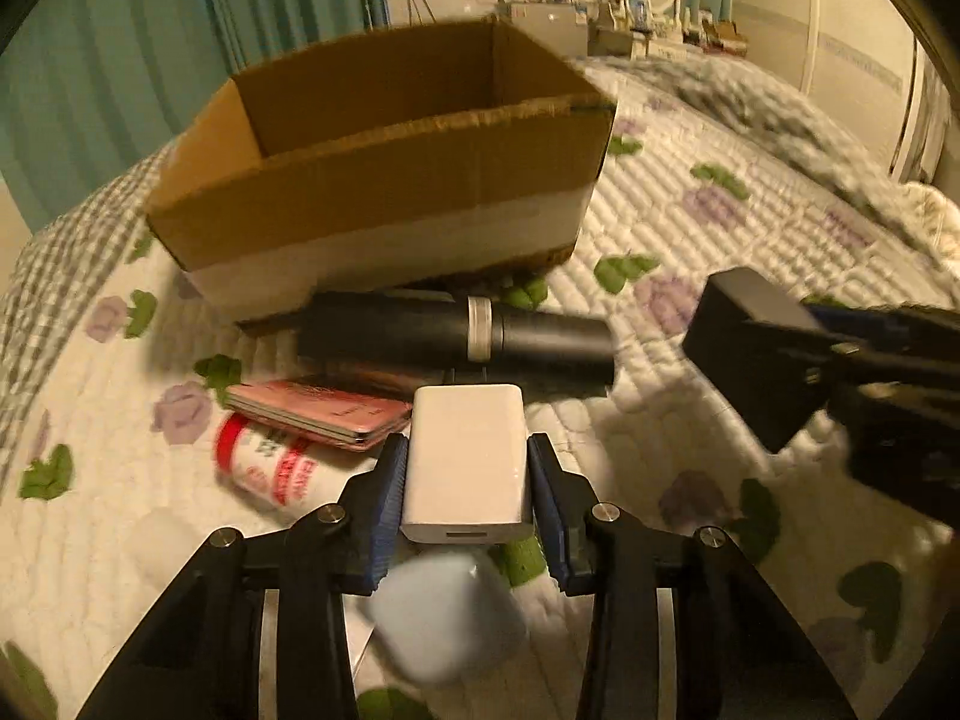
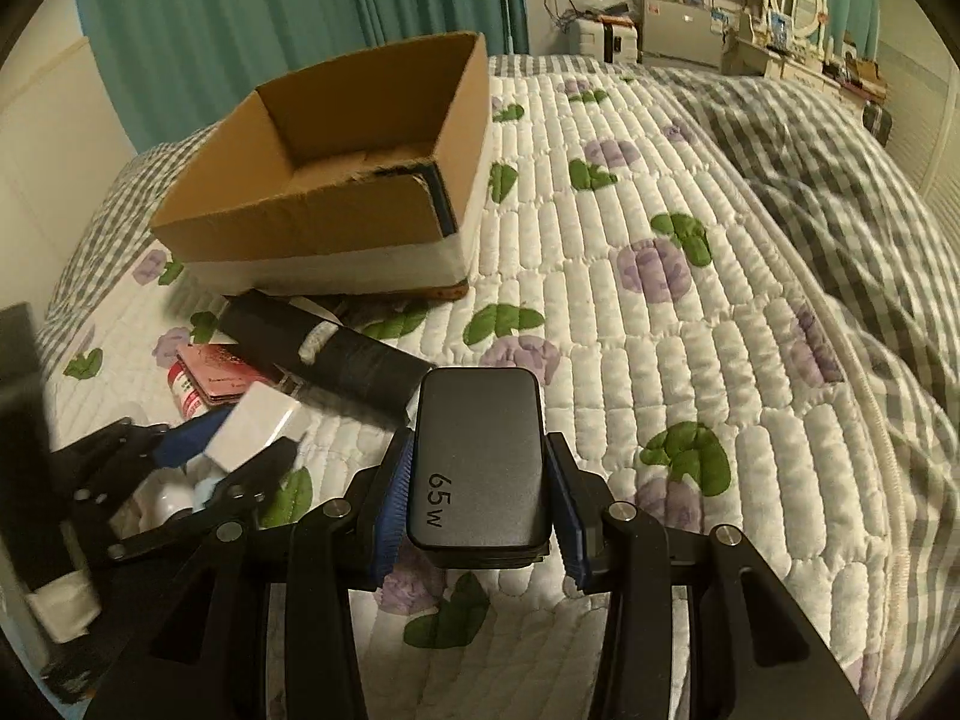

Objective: Organize rigid objects
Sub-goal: 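Carry both chargers over the cardboard box and open both grippers to drop them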

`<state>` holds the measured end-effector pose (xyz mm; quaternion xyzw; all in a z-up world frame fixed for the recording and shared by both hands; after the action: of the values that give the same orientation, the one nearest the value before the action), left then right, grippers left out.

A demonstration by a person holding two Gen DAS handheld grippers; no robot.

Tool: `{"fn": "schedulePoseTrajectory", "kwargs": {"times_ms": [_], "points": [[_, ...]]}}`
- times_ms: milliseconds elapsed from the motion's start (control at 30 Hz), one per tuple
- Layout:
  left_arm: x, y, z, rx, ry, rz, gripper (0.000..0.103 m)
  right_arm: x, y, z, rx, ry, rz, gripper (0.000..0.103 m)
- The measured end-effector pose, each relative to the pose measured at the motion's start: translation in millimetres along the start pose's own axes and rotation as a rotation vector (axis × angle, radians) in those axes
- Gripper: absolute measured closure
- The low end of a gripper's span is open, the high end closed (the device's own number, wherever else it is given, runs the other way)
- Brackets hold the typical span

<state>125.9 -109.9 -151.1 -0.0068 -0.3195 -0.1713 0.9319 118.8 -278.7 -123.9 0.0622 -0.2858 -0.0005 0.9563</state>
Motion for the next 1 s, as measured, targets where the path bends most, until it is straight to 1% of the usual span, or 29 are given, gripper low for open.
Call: {"fn": "schedulePoseTrajectory", "kwargs": {"times_ms": [200,267,367,500,567,600,667,767,833,933,1000], "points": [[11.9,11.4,42.3,-0.006,-0.075,0.03,0.063,3.0,12.7,25.1,-0.012,-0.066,0.032,0.062],[17.1,15.4,60.4,0.008,-0.104,0.037,0.063,5.5,19.8,38.7,-0.022,-0.094,0.055,0.062],[25.8,25.6,86.4,0.016,-0.147,0.061,0.063,12.4,26.3,59.7,-0.01,-0.127,0.068,0.062],[45.0,45.6,117.1,0.03,-0.199,0.082,0.063,30.7,38.5,96.2,-0.015,-0.198,0.108,0.062],[58.0,55.1,131.9,0.038,-0.231,0.084,0.063,43.6,44.6,115.3,-0.001,-0.237,0.126,0.062],[59.9,58.7,137.8,0.031,-0.243,0.089,0.063,49.9,47.3,123.1,0.007,-0.254,0.131,0.062],[75.9,68.2,147.0,0.017,-0.267,0.103,0.063,66.0,55.1,138.3,0.012,-0.296,0.152,0.062],[100.1,80.2,154.2,0.051,-0.304,0.105,0.063,90.9,67.3,150.6,0.011,-0.352,0.183,0.062],[115.7,87.7,150.6,0.047,-0.312,0.106,0.063,109.3,72.3,152.1,0.034,-0.385,0.182,0.062],[139.6,98.3,134.5,0.051,-0.307,0.118,0.063,139.0,77.3,140.1,0.065,-0.397,0.171,0.062],[154.0,104.0,115.4,0.052,-0.304,0.129,0.063,157.8,81.4,124.8,0.071,-0.404,0.179,0.062]]}}
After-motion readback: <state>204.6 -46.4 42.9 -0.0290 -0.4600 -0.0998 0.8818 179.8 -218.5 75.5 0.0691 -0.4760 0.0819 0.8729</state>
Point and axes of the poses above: each gripper's, at about its wrist camera, not at the fingertips, and z roughly against the way its jaws point, y to its left, x to its top, the point moved 1 cm from there along -z, roughly the way its jaws point, and after that the axes turned 3 degrees about -z, right-handed, at the moved point
